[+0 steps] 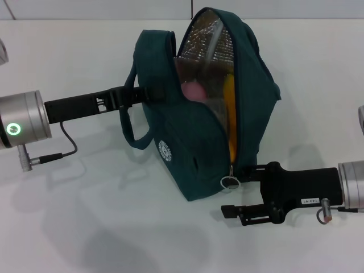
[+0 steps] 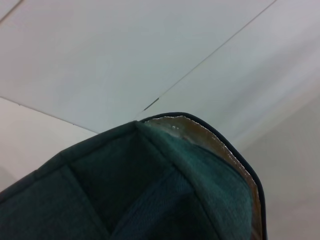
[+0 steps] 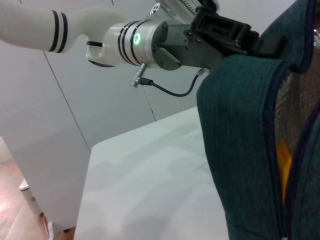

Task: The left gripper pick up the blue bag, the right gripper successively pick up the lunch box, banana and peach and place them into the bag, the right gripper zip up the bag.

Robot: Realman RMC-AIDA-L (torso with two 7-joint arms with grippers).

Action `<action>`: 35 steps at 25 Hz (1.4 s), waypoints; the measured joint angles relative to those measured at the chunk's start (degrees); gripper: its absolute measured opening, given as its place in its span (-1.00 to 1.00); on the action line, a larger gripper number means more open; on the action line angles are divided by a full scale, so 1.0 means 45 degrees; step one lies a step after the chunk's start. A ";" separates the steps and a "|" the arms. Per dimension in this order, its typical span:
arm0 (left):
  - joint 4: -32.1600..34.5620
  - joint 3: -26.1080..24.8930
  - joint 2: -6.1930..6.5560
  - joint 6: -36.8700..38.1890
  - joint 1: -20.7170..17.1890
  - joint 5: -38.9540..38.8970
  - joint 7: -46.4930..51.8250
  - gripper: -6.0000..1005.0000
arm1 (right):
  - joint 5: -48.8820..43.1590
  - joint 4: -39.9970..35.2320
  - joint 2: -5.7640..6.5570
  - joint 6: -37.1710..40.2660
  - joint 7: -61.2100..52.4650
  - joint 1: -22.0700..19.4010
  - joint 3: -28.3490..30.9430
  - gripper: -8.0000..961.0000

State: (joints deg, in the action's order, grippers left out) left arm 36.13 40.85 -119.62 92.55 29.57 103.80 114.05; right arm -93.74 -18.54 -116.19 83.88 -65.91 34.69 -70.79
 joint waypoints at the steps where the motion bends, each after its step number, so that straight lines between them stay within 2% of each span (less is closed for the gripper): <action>1: -0.0001 0.0000 0.0000 0.0000 -0.0001 0.0000 -0.0025 -0.89 | 0.0007 -0.0032 0.0000 -0.0041 -0.0002 -0.0011 -0.0002 0.35; 13: -0.0001 -0.0013 0.0000 -0.0018 0.0020 -0.0021 -0.0052 -0.89 | 0.0049 -0.0103 0.0001 -0.0789 -0.0034 -0.0007 0.0008 0.26; 16: -0.0001 -0.0017 0.0010 -0.0021 0.0029 -0.0026 -0.0052 -0.89 | 0.0072 -0.0118 0.0001 -0.0790 -0.0038 -0.0006 0.0070 -0.21; 21: -0.0001 -0.0017 0.0016 -0.0042 0.0048 -0.0032 -0.0052 -0.89 | 0.0224 -0.0144 0.0000 -0.0723 0.0006 0.0005 0.0070 -0.69; 26: -0.0001 -0.0017 0.0020 -0.0045 0.0032 -0.0040 -0.0052 -0.89 | 0.0244 -0.0238 0.0009 -0.0696 0.0020 -0.0059 0.0103 -0.97; 35: -0.0001 -0.0017 0.0021 -0.0044 -0.0046 -0.0157 -0.0052 -0.89 | 0.0246 -0.0988 0.0084 -0.0378 -0.0042 -0.0680 0.0168 -0.96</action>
State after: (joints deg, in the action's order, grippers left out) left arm 36.12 40.78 -119.52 92.35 29.37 103.09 113.82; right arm -92.63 -22.99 -115.81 82.18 -66.10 31.63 -70.04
